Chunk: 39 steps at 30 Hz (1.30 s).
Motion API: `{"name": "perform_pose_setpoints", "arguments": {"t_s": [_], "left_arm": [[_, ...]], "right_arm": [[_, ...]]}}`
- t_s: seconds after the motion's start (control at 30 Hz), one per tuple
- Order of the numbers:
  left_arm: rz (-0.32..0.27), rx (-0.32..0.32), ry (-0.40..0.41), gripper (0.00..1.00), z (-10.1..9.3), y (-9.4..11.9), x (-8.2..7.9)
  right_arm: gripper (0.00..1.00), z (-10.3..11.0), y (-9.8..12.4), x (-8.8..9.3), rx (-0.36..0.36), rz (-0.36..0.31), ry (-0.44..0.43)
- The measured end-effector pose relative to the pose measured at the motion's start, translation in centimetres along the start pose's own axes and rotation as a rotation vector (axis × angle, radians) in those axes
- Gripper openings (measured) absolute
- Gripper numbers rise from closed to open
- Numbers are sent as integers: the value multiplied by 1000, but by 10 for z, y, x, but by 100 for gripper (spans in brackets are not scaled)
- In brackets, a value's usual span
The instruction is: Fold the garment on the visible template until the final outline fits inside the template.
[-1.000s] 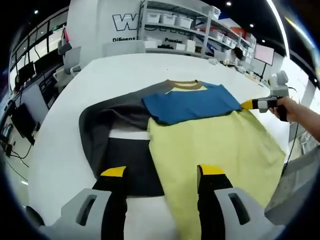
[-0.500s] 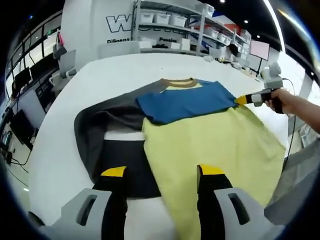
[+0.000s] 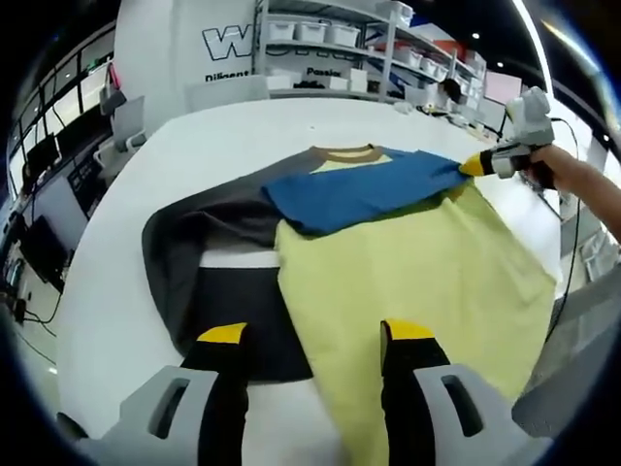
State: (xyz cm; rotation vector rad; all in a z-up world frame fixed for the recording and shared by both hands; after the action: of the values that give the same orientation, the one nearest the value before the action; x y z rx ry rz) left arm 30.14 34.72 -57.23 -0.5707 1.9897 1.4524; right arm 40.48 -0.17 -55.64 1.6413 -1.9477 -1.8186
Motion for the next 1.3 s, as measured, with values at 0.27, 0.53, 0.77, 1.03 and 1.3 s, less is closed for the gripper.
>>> {"name": "perform_pose_setpoints", "arguments": {"t_s": [0.27,0.53,0.77,1.03,1.3], "left_arm": [[1,-5,1,48,1,1,-1],[-11,-12,2,47,2,3,-2],[-51,-47,35,48,11,6,-7],[-69,-85,46,49,16,10,-8],[-123,-170,87,48,31,16,-12]], "right_arm": [[0,7,-12,16,-11,37,-19],[25,-2,1,15,47,-15,-107],[31,1,22,13,70,-61,-145],[37,15,35,5,47,-109,-188],[38,29,44,3,35,-124,-198]]}}
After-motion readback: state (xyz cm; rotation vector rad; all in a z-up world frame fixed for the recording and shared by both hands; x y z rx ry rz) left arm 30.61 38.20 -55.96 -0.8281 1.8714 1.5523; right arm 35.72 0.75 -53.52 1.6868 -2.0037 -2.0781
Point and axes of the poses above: the point that each gripper's makers call its tool centre point, and the gripper's own axes: y roughly backward along the fingers, z roughly to its left, x roughly out of its underside, the point moved 8 cm from there along y, roughly backward along the fingers, and after that the axes turned 12 degrees about y, right-handed, at the moved point
